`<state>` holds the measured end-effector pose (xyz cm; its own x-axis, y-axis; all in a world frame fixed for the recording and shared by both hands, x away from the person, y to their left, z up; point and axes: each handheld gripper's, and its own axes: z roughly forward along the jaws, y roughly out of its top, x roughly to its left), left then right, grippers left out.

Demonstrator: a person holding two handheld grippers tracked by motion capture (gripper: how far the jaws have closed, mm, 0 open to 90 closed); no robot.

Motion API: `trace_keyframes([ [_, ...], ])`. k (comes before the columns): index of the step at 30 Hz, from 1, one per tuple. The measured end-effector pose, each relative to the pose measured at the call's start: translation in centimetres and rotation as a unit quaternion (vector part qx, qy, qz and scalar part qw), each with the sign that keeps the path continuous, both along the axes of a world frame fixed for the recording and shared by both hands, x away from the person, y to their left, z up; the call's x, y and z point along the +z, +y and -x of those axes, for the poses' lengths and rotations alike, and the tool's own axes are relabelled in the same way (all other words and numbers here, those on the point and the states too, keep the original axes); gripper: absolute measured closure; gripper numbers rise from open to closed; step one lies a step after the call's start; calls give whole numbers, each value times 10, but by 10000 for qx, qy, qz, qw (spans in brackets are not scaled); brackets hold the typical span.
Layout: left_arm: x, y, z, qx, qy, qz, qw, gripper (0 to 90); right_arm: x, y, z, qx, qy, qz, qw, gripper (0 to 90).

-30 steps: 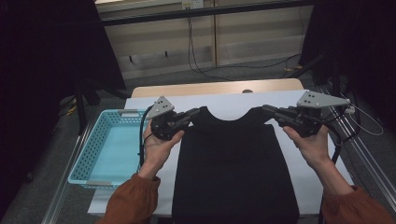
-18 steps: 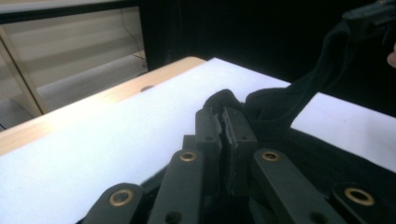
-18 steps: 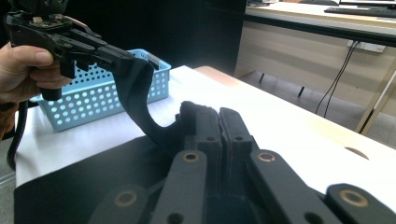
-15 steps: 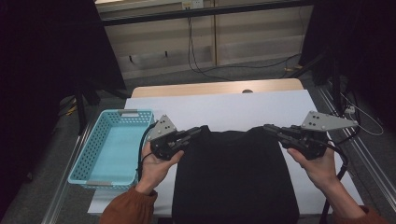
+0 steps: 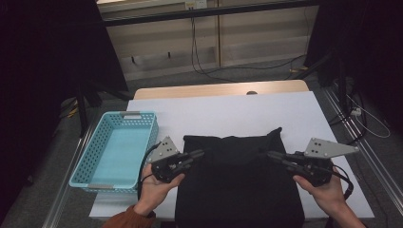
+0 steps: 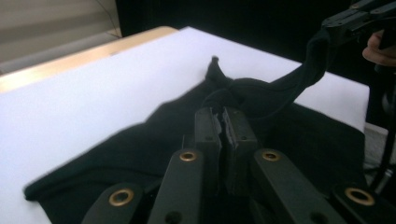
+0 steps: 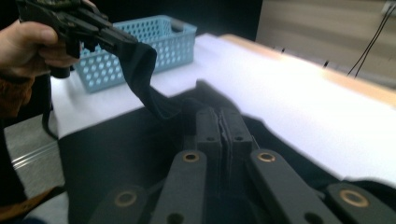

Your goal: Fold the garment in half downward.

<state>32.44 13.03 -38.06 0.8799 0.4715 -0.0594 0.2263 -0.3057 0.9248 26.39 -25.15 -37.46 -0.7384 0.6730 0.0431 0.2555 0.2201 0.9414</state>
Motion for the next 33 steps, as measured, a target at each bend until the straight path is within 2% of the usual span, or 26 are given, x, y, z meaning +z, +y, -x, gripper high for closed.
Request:
trace_keyframes([
  [8,-6,3,21,-194,9,-73,9998,857,-8,0,21,145,80,-57,9998,879],
  [16,-15,9,40,-284,148,-155,9994,857,-15,5,47,314,137,-10,9994,879],
  [24,-13,10,66,-495,167,-140,9985,857,-19,7,67,369,169,13,9992,878],
  [26,-14,9,73,-575,152,-210,9980,857,-20,6,71,358,176,11,9992,878],
  [28,-18,8,74,-585,155,-335,9976,855,-23,7,72,356,199,42,9992,878],
  [33,-31,7,66,-561,396,-513,9963,848,-29,10,69,328,309,204,9988,875],
])
